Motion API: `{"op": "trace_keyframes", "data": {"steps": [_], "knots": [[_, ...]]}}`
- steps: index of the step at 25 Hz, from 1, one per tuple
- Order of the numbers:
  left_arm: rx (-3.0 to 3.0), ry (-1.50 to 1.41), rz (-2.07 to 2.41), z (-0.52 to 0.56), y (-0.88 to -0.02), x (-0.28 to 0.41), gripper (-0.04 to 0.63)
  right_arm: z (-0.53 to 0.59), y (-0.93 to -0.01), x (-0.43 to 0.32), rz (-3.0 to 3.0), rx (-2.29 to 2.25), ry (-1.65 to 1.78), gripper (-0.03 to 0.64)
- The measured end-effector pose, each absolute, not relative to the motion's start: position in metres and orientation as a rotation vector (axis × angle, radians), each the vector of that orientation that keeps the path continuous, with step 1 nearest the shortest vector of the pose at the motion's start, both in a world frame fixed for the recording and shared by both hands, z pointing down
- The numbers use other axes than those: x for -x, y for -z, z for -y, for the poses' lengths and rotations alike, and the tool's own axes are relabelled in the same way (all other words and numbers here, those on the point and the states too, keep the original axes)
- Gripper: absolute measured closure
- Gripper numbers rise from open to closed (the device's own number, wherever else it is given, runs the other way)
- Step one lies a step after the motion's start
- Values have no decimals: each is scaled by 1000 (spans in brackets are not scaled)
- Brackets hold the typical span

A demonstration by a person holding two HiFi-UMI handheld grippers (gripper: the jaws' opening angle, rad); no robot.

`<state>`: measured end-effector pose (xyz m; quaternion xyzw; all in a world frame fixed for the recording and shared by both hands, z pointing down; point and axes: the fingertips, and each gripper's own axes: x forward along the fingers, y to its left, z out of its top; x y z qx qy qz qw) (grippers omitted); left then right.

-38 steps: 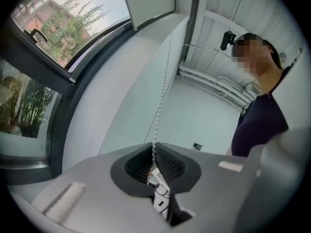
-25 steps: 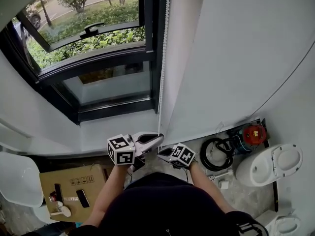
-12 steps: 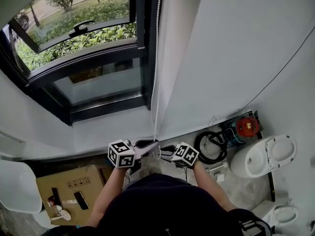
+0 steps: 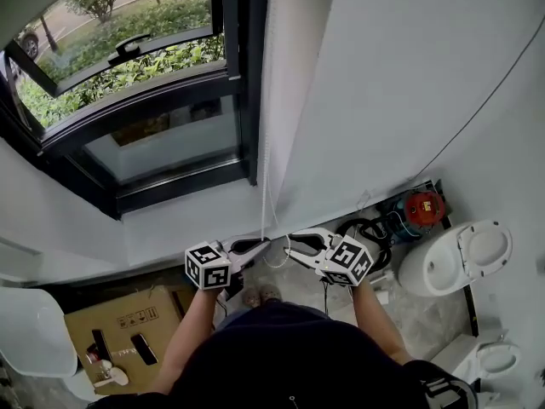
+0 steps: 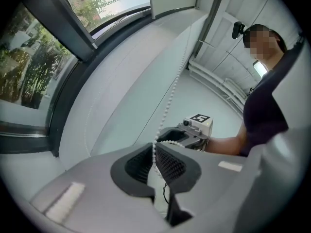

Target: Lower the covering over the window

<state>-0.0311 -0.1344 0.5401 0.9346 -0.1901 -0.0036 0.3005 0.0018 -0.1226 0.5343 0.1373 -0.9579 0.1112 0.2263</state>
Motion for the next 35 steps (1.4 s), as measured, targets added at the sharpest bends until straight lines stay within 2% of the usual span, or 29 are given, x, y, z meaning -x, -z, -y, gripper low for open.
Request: {"op": "trace_keyframes", "data": {"steps": [13,17,25,33,35], "knots": [[-2506,25,548,129,-538,55,573,144,-405,-71,2783,-819,-59,525],[-2536,60,564,128,-538,58,572,136,-379,-40,2907,-806,5,525],[-2564,65,572,122,-537,57,573,140,-337,68,3063,-530,-28,512],[-2573,89,566,119,-536,49,572,163,-308,80,3076,-612,-85,512],[-2577,81,559,118,-537,48,572,163,-300,83,3100,-601,-107,539]]}}
